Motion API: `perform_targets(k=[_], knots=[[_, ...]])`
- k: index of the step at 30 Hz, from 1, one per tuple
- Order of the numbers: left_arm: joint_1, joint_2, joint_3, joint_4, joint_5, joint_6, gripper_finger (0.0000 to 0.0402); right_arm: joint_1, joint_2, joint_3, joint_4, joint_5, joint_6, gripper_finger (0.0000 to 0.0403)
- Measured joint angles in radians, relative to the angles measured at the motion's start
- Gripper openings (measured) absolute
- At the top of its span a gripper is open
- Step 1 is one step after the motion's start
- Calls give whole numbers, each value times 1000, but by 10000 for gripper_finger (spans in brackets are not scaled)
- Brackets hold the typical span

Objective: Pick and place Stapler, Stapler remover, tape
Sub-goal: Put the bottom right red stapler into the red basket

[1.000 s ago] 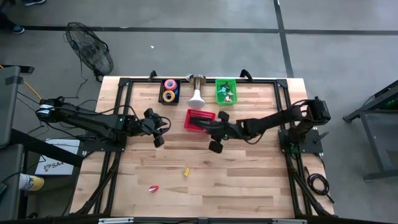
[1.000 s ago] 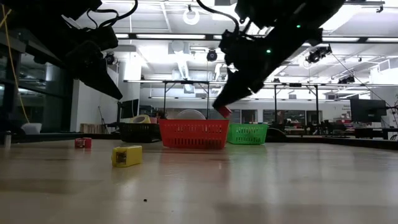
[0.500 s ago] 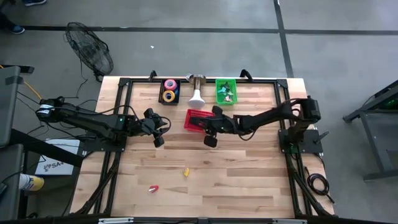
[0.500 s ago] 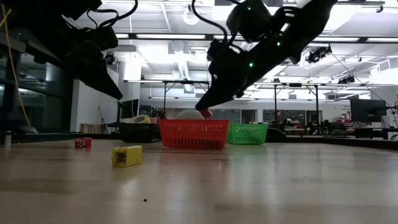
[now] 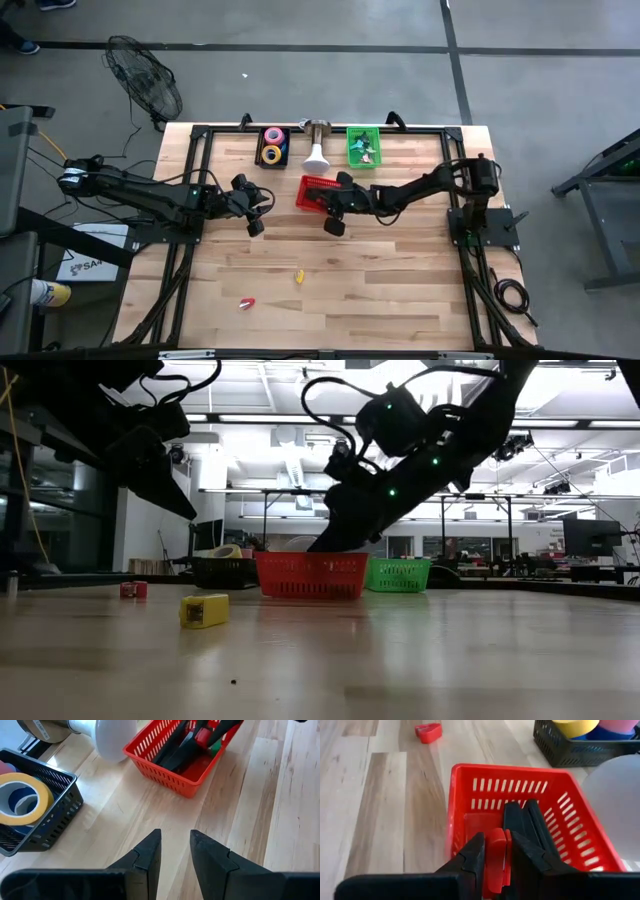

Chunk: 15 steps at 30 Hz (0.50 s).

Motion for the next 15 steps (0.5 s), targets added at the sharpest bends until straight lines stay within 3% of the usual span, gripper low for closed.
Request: perform_targets(k=[8, 15], knots=[[0, 0, 0, 1, 0, 0, 102, 0, 5, 0, 13, 6, -1, 72], [0, 0, 0, 0, 1, 0, 102, 0, 5, 0, 23, 11, 0, 129]])
